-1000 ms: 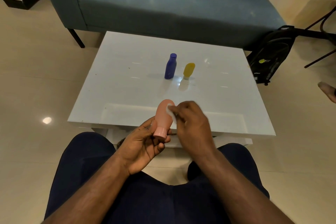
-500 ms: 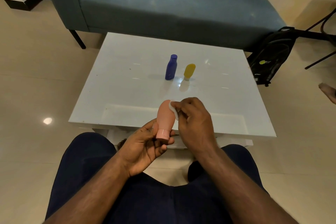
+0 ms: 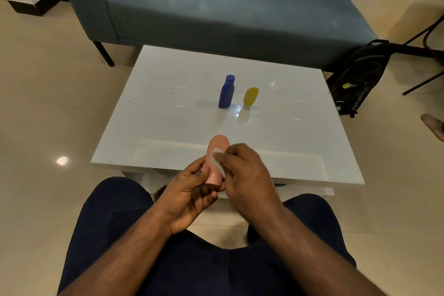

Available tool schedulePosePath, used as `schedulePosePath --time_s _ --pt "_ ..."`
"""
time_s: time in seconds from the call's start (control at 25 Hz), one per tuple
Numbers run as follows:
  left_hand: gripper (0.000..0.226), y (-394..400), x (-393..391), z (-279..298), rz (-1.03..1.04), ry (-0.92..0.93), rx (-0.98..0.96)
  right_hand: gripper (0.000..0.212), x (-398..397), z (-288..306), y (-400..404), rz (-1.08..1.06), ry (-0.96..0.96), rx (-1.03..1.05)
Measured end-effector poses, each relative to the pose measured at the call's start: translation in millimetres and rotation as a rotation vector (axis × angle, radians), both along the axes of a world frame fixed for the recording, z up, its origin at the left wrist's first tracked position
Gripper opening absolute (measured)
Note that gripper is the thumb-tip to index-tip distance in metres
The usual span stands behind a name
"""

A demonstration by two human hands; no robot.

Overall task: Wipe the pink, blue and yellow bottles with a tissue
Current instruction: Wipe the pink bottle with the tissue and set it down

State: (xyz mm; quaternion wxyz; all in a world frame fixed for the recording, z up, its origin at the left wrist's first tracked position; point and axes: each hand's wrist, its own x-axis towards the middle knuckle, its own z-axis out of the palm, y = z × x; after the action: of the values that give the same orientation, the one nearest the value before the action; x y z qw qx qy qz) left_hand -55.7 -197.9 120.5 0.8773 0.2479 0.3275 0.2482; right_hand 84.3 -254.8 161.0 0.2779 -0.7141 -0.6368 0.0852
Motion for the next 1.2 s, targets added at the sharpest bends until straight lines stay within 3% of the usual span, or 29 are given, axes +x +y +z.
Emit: schedulePosePath --time_s 0.08,0.24,0.44,0.6,0.8,0.96,1.12,1.2 --pt "0.043 1.0 -0.4 -2.1 -0.001 0.01 0.004 0.034 0.9 1.2 -2.1 0.072 -0.038 -0.019" --pt "0.052 0.2 0.0 -5.5 -0.04 0.003 -0.016 0.029 25.3 -0.3 26.2 -0.148 0.05 -0.007" --pt "0.035 -0.1 0.0 -4.9 -0.043 0.015 0.02 0.04 9.8 5.9 9.6 0.077 -0.084 -0.079" --pt "0.049 0.8 -0.2 -7.0 -0.07 -0.005 0.014 0.037 30.6 2.3 28.4 -0.116 -0.028 -0.003" --pt "0.039 1.5 -0.6 -8.2 -0.048 0.001 0.017 0.041 10.0 4.4 6.7 0.096 -0.11 -0.032" --pt "0.055 1.8 -1.3 -9.6 -0.06 -0.011 -0.006 0.034 30.2 -2.0 23.5 -0.143 -0.01 0.016" --pt "0.039 1.9 -0.7 -6.8 -0.044 0.004 0.027 0.038 0.3 3.5 -0.6 0.105 -0.123 -0.015" --pt "0.039 2.0 0.4 -7.0 -0.046 0.007 0.016 0.037 11.9 2.8 6.2 0.095 -0.11 0.005"
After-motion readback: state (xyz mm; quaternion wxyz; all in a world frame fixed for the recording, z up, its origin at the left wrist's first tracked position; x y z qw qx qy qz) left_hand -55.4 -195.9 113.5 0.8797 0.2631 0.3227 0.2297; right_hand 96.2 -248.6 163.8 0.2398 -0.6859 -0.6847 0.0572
